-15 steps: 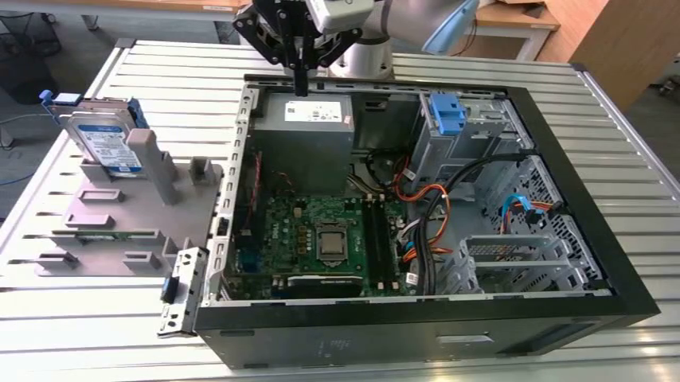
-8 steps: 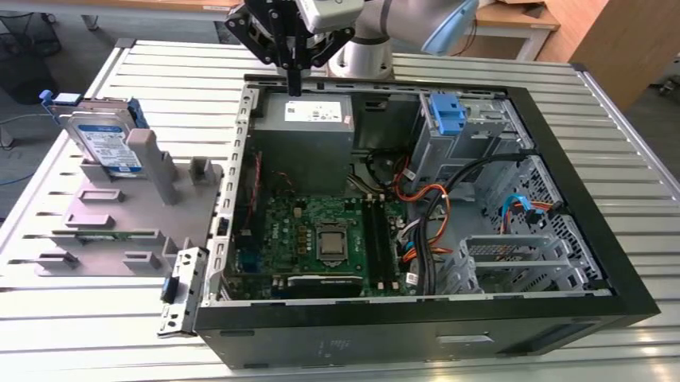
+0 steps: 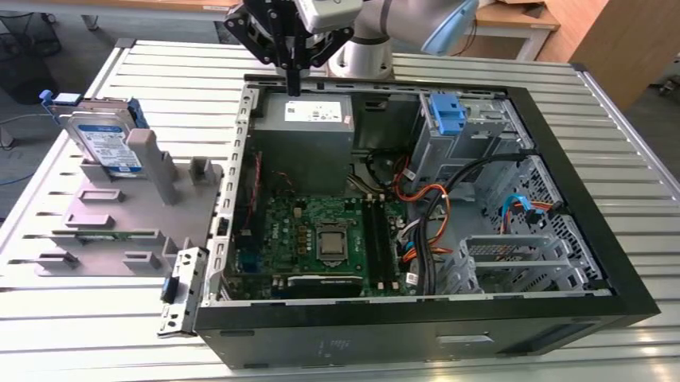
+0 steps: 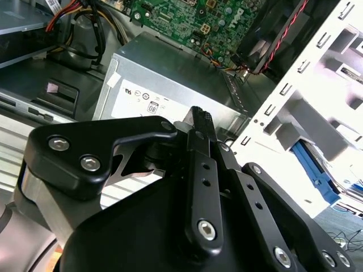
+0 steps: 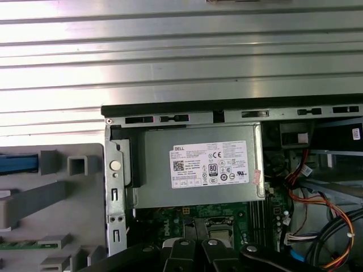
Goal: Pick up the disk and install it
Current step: 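Reach for the disk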
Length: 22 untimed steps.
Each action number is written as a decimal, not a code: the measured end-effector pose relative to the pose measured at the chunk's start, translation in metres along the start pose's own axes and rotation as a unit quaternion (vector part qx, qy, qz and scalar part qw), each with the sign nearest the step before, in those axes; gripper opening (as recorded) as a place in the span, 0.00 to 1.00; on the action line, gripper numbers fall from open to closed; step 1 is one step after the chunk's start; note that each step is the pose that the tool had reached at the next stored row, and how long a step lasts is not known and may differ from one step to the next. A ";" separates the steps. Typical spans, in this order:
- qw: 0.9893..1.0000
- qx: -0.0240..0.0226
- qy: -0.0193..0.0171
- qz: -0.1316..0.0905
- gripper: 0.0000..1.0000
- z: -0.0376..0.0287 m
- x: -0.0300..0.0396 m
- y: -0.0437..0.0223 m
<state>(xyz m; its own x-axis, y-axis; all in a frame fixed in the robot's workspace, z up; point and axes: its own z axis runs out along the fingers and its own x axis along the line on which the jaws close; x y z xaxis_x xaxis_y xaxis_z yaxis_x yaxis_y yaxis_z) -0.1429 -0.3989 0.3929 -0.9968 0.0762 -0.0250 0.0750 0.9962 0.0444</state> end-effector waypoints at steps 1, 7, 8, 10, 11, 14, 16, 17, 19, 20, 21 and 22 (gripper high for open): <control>1.000 0.000 0.000 0.000 0.11 0.0000 0.0004 0.0000; 1.000 0.000 0.000 0.000 0.11 -0.0001 0.0027 -0.0002; 1.000 0.000 0.000 0.000 0.11 -0.0001 0.0031 -0.0002; 1.000 0.000 0.000 0.000 0.11 -0.0001 0.0034 -0.0002; 1.000 0.000 0.000 0.000 0.11 -0.0001 0.0034 -0.0002; 1.000 0.000 0.000 0.000 0.11 -0.0001 0.0043 -0.0003; 1.000 0.000 0.000 0.000 0.11 -0.0001 0.0054 -0.0004; 1.000 0.000 0.000 0.000 0.11 -0.0002 0.0060 -0.0004; 1.000 0.000 0.000 0.000 0.11 -0.0002 0.0075 -0.0006; 1.000 0.000 0.000 0.000 0.11 -0.0002 0.0083 -0.0006; 1.000 0.000 0.000 0.000 0.11 -0.0002 0.0093 -0.0007; 1.000 0.000 0.000 0.000 0.11 -0.0002 0.0105 -0.0007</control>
<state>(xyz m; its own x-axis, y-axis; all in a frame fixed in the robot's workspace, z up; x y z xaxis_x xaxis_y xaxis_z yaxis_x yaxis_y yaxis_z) -0.1534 -0.3989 0.3928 -0.9968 0.0763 -0.0254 0.0751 0.9962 0.0444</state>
